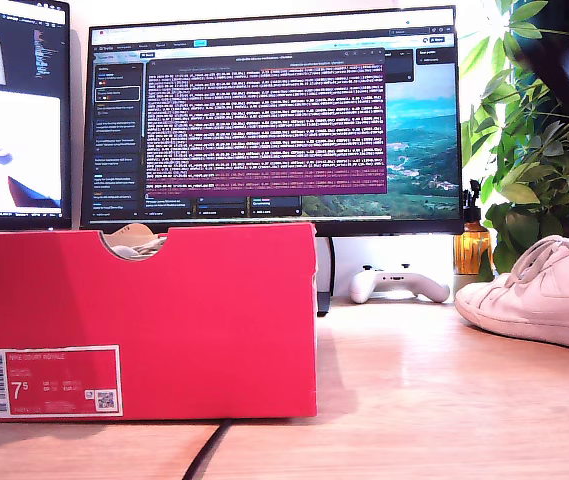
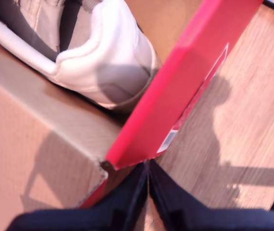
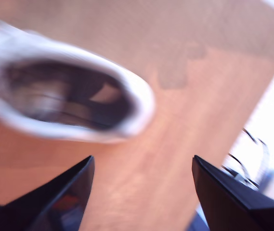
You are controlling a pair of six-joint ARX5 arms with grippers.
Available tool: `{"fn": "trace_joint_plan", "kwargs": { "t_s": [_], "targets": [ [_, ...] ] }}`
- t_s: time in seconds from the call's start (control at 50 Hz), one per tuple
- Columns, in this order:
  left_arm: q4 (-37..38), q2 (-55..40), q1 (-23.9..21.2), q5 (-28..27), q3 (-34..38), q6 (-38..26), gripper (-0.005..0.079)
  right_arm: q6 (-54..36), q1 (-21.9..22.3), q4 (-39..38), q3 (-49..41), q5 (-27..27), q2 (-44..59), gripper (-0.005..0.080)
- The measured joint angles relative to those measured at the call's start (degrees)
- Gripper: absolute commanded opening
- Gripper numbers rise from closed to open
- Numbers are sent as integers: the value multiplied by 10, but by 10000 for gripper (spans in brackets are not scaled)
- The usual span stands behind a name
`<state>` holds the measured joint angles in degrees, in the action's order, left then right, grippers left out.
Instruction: Pack the white shoes by picking the first shoe and placing it inside the red shoebox, left side, then picking and rotating the second shoe and placing it in the shoebox
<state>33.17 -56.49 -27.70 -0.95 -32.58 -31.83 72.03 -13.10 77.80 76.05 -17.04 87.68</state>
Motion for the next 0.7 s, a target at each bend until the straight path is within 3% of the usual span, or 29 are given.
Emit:
{"fn": "trace_joint_plan", "kwargs": {
  "t_s": [0.7],
  "targets": [
    [0, 0, 0, 0, 0, 0, -19, 2, 65, -147, -75, 3, 0, 592]
  ]
}}
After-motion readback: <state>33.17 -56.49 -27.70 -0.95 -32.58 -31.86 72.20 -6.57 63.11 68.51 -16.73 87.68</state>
